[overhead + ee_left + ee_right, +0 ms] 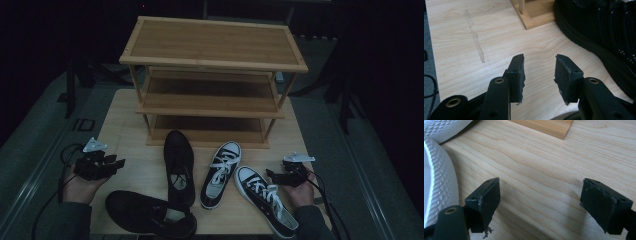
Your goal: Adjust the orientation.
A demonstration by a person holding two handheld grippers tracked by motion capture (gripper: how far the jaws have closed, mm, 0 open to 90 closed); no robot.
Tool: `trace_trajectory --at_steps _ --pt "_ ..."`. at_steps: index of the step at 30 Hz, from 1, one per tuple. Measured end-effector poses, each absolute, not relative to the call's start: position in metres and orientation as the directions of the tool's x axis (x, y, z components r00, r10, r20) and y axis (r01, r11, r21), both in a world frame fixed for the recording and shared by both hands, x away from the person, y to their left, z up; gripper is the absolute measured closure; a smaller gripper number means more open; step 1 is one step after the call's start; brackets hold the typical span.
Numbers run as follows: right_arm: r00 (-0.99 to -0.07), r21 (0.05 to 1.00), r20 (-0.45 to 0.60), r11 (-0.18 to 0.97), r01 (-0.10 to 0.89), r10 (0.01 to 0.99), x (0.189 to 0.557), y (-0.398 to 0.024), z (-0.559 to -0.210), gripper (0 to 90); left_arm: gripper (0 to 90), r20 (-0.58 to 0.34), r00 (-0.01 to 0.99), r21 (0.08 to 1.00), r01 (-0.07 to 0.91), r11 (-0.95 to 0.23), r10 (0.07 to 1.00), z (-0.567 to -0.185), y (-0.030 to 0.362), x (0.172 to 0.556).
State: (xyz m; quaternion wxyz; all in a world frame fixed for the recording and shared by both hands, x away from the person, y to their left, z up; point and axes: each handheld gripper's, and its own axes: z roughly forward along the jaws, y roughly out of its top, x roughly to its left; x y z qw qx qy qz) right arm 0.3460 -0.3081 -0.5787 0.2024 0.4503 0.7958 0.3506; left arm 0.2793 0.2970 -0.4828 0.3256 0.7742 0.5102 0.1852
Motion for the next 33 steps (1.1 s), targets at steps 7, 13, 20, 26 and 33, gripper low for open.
trace_trajectory --at_steps 7,13,20,26,33 --pt "-0.511 0.74 -0.007 0.348 0.575 0.86 0.346 -0.308 -0.579 16.0 59.7 -0.049 0.416 0.694 0.668 -0.268 0.908 -0.485 0.297 0.273" --pt "-0.51 0.74 -0.006 0.347 0.576 0.86 0.346 -0.308 -0.579 16.0 59.8 -0.048 0.418 0.695 0.666 -0.27 0.907 -0.484 0.298 0.268" --pt "-0.509 0.74 -0.006 0.346 0.577 0.861 0.346 -0.308 -0.579 16.0 59.8 -0.055 0.426 0.701 0.661 -0.269 0.903 -0.484 0.297 0.263" --pt "-0.508 0.74 -0.006 0.346 0.577 0.861 0.346 -0.308 -0.579 16.0 59.8 -0.06 0.435 0.697 0.662 -0.274 0.898 -0.487 0.295 0.259" --pt "-0.508 0.74 -0.006 0.345 0.577 0.861 0.346 -0.308 -0.579 16.0 59.7 -0.069 0.443 0.69 0.668 -0.278 0.894 -0.489 0.294 0.257"
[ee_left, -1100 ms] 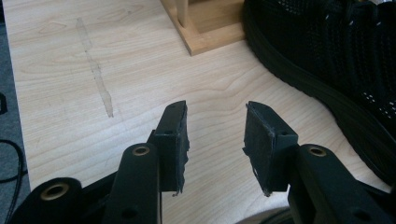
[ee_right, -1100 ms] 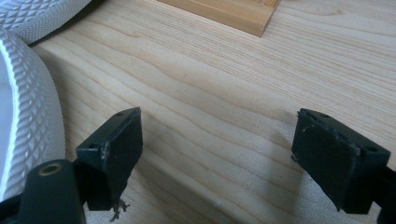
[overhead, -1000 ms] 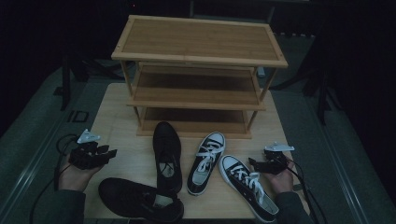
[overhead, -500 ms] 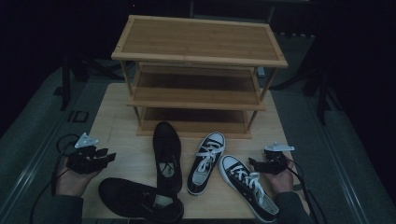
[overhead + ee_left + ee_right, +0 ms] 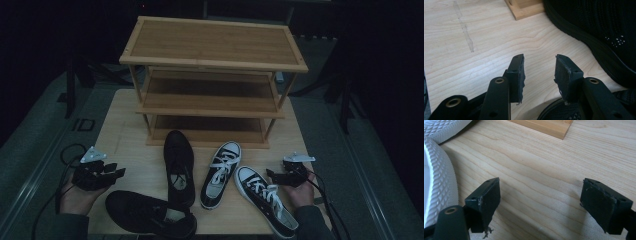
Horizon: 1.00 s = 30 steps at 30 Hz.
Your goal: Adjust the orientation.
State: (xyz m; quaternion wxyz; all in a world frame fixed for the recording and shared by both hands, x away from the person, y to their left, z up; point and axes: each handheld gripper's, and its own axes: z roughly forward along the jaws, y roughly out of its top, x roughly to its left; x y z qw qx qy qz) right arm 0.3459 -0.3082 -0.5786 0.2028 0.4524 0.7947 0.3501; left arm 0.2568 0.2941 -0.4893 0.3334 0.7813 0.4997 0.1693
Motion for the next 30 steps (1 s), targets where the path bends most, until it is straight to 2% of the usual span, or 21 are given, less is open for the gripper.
trace_trajectory --at_steps 30 --pt "-0.504 0.74 -0.006 0.343 0.579 0.864 0.346 -0.308 -0.579 16.0 58.0 -0.064 0.5 0.694 0.644 -0.322 0.863 -0.484 0.282 0.242"
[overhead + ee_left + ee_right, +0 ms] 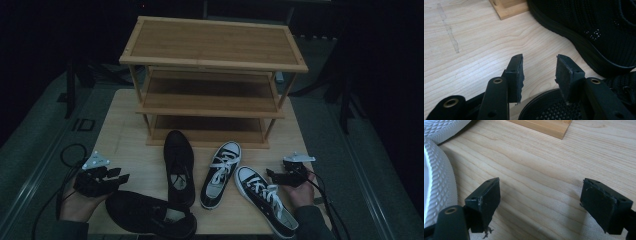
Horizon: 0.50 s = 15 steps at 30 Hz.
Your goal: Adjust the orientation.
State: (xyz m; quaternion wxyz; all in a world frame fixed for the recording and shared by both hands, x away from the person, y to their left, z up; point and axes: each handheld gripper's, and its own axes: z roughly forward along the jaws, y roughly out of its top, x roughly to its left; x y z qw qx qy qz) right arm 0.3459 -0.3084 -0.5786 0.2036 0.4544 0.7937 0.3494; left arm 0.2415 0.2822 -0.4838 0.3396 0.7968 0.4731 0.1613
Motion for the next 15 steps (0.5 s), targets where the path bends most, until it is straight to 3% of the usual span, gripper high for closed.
trace_trajectory --at_steps 15 --pt "-0.503 0.74 -0.005 0.342 0.579 0.864 0.3459 -0.3084 -0.5786 16.0 57.2 -0.049 0.523 0.69 0.634 -0.35 0.851 -0.476 0.2777 0.2382"
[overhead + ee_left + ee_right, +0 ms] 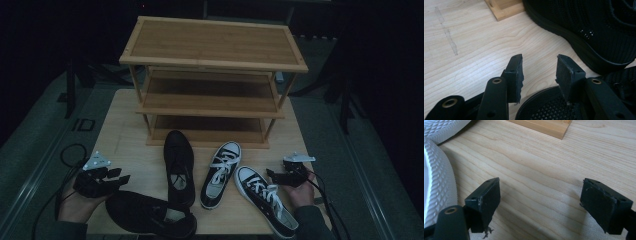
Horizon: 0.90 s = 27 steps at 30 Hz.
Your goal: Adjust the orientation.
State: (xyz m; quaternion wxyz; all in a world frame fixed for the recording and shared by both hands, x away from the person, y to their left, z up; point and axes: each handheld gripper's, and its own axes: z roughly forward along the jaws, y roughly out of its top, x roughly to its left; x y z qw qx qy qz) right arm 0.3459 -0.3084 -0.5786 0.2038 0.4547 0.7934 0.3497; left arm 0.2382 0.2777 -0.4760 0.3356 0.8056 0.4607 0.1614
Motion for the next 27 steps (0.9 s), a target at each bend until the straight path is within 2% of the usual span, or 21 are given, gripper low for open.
trace_trajectory --at_steps 27 --pt "-0.503 0.74 -0.005 0.342 0.579 0.864 0.346 -0.308 -0.579 16.0 56.3 -0.039 0.576 0.678 0.616 -0.402 0.817 -0.47 0.264 0.229"
